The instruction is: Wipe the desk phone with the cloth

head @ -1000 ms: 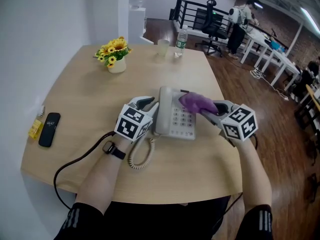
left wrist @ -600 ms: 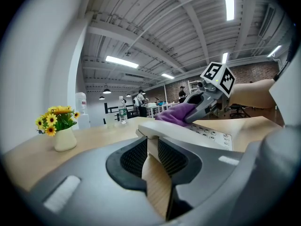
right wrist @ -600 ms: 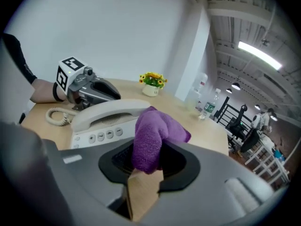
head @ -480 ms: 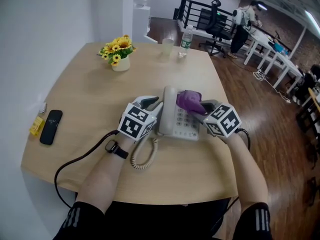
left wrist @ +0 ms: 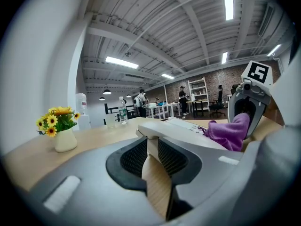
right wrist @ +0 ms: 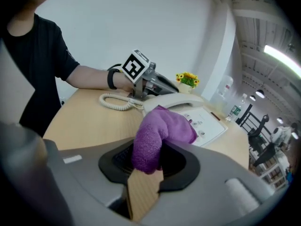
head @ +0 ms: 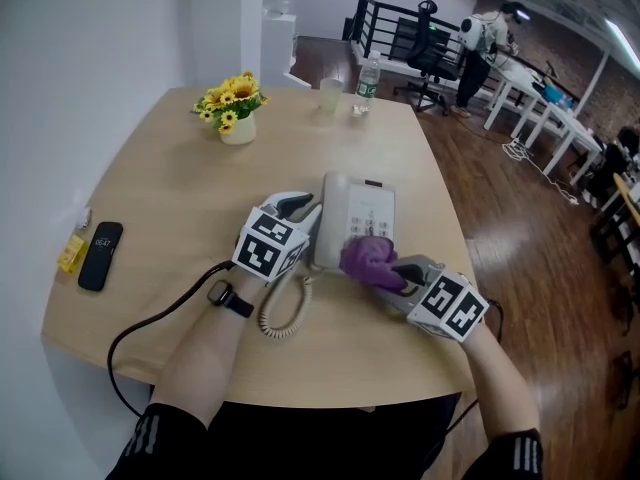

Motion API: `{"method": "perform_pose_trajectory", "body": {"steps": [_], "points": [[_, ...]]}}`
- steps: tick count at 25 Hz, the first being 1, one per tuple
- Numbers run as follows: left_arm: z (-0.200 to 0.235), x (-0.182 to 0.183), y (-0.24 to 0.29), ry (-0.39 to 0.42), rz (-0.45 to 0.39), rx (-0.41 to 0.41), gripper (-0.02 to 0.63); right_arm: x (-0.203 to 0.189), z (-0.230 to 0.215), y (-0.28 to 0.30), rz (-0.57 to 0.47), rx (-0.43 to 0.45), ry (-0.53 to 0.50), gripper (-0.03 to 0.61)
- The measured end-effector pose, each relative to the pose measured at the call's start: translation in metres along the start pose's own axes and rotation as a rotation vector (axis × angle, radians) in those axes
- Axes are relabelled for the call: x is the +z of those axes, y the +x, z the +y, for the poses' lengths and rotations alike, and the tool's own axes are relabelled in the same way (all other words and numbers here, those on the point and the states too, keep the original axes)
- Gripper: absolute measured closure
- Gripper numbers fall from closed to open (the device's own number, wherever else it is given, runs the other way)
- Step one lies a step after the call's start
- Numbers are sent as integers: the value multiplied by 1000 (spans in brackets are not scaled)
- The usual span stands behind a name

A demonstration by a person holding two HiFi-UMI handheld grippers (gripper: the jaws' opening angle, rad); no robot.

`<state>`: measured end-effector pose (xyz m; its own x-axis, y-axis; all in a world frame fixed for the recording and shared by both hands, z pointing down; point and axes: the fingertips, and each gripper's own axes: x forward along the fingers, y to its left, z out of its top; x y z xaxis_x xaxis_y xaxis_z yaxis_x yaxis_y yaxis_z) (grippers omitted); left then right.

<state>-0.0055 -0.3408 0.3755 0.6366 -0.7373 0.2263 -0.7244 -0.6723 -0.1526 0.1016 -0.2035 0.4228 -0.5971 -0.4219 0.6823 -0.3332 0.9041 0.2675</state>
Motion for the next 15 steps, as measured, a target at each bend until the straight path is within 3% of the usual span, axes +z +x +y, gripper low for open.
{"method": "perform_pose_trajectory", "body": {"steps": [2,4,8,11,15], "points": [[0,0,0,-1,-1,-2,549,0,6,-5,-6,53,17,457],[0,0,0,0,-1,-3,549,11,-8,-17,-67,45,59,457],[1,0,0,-1,0,-3,549,48,-96,-47,-231,-177,203,457],[0,0,0,-2,-1,-3,549,60,-156,-44,-181,-351,196,457],[0,0,1,-5,0,-5,549,64,-185,-2,-62,-394,167,457]]}}
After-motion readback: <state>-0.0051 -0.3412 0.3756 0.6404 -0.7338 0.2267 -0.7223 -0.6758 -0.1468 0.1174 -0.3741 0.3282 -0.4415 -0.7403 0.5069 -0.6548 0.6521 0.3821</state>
